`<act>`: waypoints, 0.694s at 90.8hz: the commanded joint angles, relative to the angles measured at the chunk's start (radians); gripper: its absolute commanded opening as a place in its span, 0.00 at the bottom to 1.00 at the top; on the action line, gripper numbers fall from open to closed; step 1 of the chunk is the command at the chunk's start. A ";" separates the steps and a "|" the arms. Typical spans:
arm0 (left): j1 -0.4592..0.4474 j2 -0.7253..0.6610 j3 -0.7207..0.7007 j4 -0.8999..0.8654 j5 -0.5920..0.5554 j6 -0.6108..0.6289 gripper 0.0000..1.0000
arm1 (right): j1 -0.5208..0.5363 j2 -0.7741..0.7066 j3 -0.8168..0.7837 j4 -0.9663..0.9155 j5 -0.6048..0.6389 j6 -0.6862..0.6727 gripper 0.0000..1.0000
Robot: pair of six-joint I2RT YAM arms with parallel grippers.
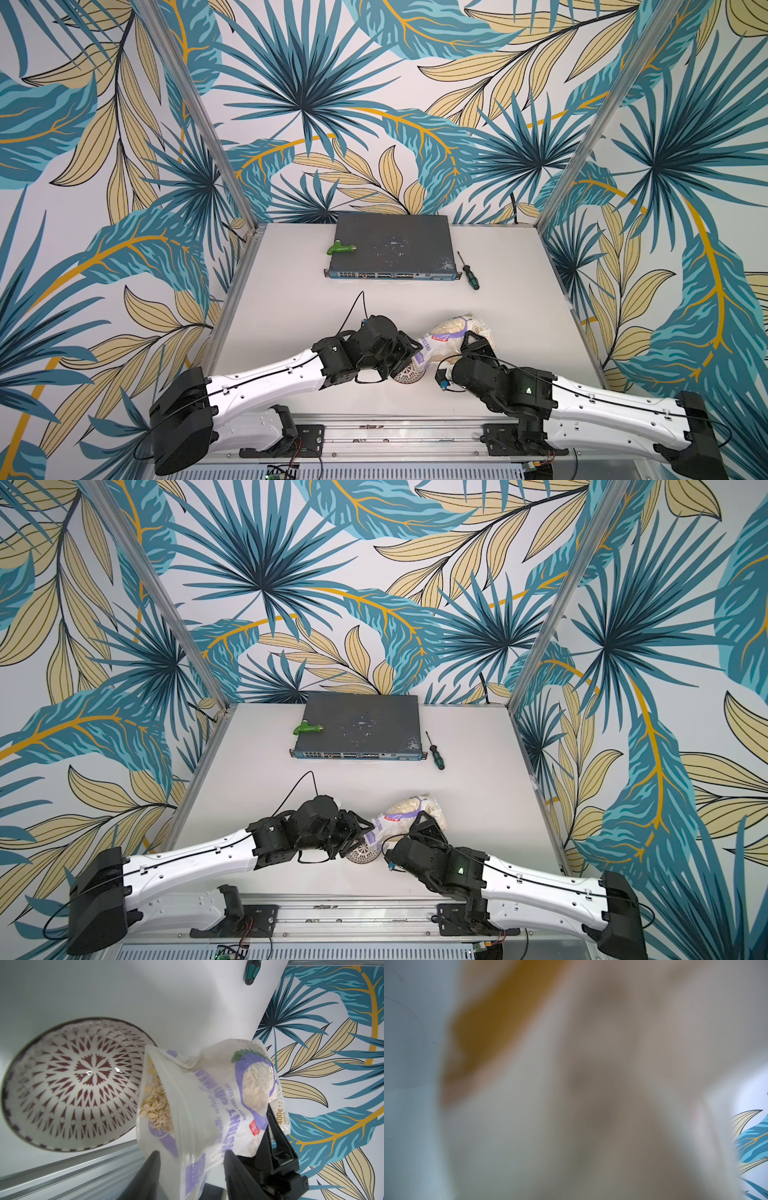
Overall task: Pour the oats into the breakfast bowl
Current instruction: Pour the oats into the bowl.
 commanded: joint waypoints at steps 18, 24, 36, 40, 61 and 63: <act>-0.004 0.013 -0.022 0.023 -0.008 -0.007 0.53 | 0.027 0.007 0.005 0.133 0.160 -0.014 0.00; -0.004 0.018 -0.025 0.025 -0.009 -0.009 0.53 | 0.033 0.005 0.005 0.138 0.171 -0.023 0.00; -0.004 0.033 -0.030 0.035 -0.002 -0.012 0.53 | 0.046 0.009 0.003 0.165 0.188 -0.046 0.00; -0.004 0.039 -0.030 0.041 -0.001 -0.013 0.53 | 0.047 0.011 0.000 0.169 0.191 -0.055 0.00; -0.004 0.057 -0.028 0.054 -0.002 -0.014 0.53 | 0.055 -0.001 -0.021 0.188 0.205 -0.078 0.00; -0.004 0.057 -0.026 0.055 -0.003 -0.014 0.53 | 0.056 -0.001 -0.023 0.187 0.208 -0.077 0.00</act>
